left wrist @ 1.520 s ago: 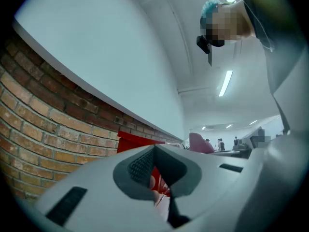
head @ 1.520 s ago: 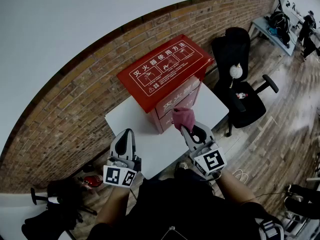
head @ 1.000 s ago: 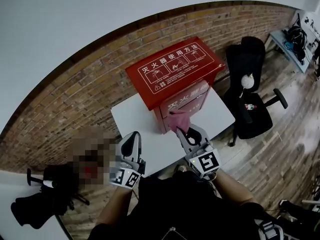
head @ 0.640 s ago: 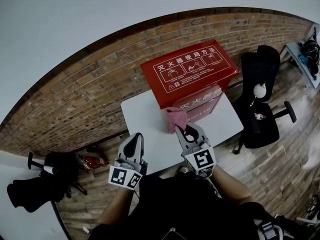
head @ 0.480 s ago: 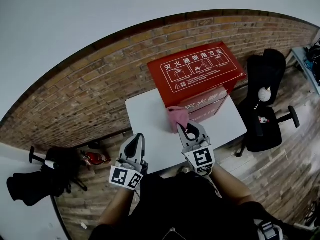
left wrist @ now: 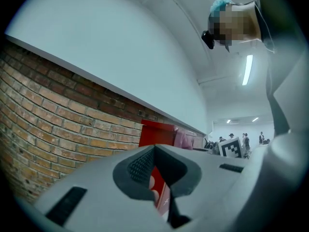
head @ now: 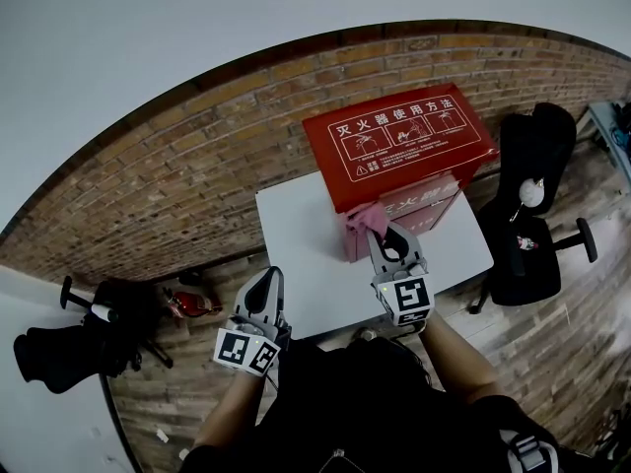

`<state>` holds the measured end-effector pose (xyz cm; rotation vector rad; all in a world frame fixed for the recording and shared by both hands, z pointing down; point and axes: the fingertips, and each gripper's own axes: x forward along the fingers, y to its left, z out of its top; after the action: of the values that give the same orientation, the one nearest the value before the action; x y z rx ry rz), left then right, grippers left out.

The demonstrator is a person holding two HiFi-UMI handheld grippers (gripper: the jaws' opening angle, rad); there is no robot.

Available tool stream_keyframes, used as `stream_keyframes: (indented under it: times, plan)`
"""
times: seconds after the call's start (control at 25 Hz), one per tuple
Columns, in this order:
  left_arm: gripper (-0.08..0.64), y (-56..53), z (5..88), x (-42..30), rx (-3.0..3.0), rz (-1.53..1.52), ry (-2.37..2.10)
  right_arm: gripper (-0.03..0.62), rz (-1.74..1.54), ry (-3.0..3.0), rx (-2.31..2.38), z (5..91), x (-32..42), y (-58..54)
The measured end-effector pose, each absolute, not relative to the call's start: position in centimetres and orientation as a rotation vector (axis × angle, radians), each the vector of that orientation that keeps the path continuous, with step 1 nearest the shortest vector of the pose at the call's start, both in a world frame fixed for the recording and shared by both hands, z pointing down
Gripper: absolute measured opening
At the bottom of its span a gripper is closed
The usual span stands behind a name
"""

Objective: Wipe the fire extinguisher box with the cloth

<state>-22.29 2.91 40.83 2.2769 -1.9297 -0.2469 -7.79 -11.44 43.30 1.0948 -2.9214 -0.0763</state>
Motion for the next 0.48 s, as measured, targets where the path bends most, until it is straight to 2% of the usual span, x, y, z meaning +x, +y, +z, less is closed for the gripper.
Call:
stream_keyframes:
  times: [0.48]
  plan:
    - [0.049,0.5,40.9,-20.9,2.312,-0.239,-1.887,0.069,-0.068,-2.887,1.193,43.2,-4.8,-13.6]
